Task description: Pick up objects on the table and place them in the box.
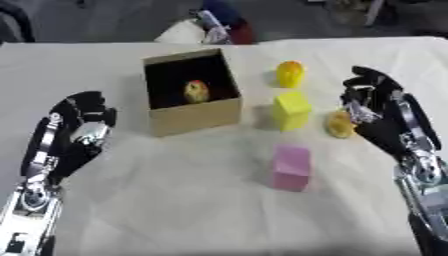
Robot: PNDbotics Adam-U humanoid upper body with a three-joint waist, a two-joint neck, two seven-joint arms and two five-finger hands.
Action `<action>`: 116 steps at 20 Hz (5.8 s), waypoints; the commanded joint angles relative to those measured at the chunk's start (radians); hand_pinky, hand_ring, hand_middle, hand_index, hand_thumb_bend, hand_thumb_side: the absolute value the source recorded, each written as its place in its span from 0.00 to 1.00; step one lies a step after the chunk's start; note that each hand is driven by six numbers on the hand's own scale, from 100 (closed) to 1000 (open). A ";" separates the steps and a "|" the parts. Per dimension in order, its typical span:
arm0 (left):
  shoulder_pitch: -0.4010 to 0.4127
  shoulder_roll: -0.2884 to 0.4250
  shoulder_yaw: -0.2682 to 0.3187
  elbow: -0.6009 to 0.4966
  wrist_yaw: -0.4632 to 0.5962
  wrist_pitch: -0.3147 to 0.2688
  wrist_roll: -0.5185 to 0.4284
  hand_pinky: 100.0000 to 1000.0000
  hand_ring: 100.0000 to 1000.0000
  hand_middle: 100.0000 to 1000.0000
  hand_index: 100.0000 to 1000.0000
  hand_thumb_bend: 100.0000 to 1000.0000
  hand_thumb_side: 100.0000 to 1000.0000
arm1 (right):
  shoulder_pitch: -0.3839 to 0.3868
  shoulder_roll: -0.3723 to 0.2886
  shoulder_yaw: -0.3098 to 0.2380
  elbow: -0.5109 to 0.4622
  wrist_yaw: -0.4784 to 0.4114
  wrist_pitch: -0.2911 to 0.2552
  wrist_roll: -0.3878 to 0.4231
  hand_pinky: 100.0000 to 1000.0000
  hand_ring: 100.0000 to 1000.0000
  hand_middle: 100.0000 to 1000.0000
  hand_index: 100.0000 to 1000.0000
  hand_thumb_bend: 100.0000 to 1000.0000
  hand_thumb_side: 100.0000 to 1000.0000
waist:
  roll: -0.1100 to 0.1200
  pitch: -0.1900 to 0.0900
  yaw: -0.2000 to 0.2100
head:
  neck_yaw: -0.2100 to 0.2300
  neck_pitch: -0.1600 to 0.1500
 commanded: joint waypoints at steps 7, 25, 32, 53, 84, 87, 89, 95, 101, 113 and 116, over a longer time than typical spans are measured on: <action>-0.005 0.022 -0.004 -0.012 0.000 0.000 -0.008 0.71 0.71 0.64 0.76 0.27 0.37 | -0.118 -0.205 0.132 0.006 0.175 -0.036 0.470 0.74 0.81 0.84 1.00 0.08 0.38 | -0.009 -0.030 0.006 | -0.014 0.005; -0.002 0.026 -0.006 -0.010 0.000 0.000 -0.011 0.71 0.71 0.64 0.76 0.27 0.37 | -0.215 -0.232 0.257 0.043 0.350 -0.120 0.676 0.78 0.86 0.87 1.00 0.22 0.41 | -0.013 -0.033 0.010 | -0.020 0.005; -0.001 0.025 -0.006 -0.010 0.000 0.001 -0.011 0.71 0.71 0.64 0.76 0.27 0.37 | -0.230 -0.212 0.281 0.082 0.413 -0.142 0.696 0.79 0.87 0.88 1.00 0.23 0.42 | -0.013 -0.034 0.012 | -0.023 0.005; 0.001 0.022 -0.004 -0.010 0.003 0.002 -0.008 0.71 0.70 0.64 0.76 0.27 0.37 | -0.249 -0.155 0.280 0.168 0.541 -0.129 0.408 0.68 0.65 0.45 0.81 0.11 0.11 | -0.011 -0.032 0.016 | -0.020 0.005; -0.030 0.010 -0.037 -0.008 0.017 -0.002 -0.043 0.72 0.70 0.64 0.76 0.27 0.38 | -0.840 0.287 0.050 0.924 0.855 -0.112 0.277 0.78 0.83 0.88 1.00 0.18 0.43 | 0.013 -0.011 0.124 | -0.157 -0.057; -0.028 0.010 -0.038 -0.008 0.017 -0.002 -0.044 0.72 0.70 0.64 0.76 0.27 0.38 | -0.839 0.297 0.051 0.925 0.941 -0.127 0.251 0.80 0.86 0.95 1.00 0.25 0.44 | 0.013 -0.015 0.120 | -0.159 -0.058; -0.025 0.011 -0.037 -0.007 0.016 -0.002 -0.044 0.72 0.70 0.64 0.76 0.28 0.38 | -0.839 0.292 0.056 0.911 0.972 -0.143 0.241 0.81 0.87 0.97 1.00 0.21 0.47 | 0.013 -0.018 0.113 | -0.158 -0.057; -0.011 0.015 -0.028 -0.005 0.013 -0.002 -0.036 0.72 0.70 0.64 0.76 0.27 0.38 | -0.846 0.189 0.083 0.776 0.884 -0.201 0.288 0.81 0.87 0.94 1.00 0.27 0.34 | 0.010 -0.033 0.067 | -0.148 -0.047; 0.006 0.024 -0.017 -0.004 0.007 -0.001 -0.026 0.72 0.70 0.64 0.76 0.26 0.38 | -0.774 -0.007 0.114 0.614 0.631 -0.192 0.483 0.82 0.87 0.92 1.00 0.23 0.24 | 0.003 -0.041 0.015 | -0.131 -0.042; 0.004 0.020 -0.015 -0.004 0.008 -0.002 -0.026 0.72 0.71 0.65 0.76 0.26 0.38 | -0.706 -0.008 0.063 0.849 0.720 -0.124 0.615 0.84 0.91 0.98 1.00 0.28 0.34 | 0.016 -0.033 0.007 | -0.130 -0.055; 0.003 0.018 -0.015 -0.005 0.009 -0.002 -0.027 0.72 0.71 0.65 0.76 0.26 0.38 | -0.708 0.009 0.050 0.895 0.760 -0.133 0.601 0.84 0.90 0.97 1.00 0.28 0.33 | 0.017 -0.031 0.011 | -0.133 -0.056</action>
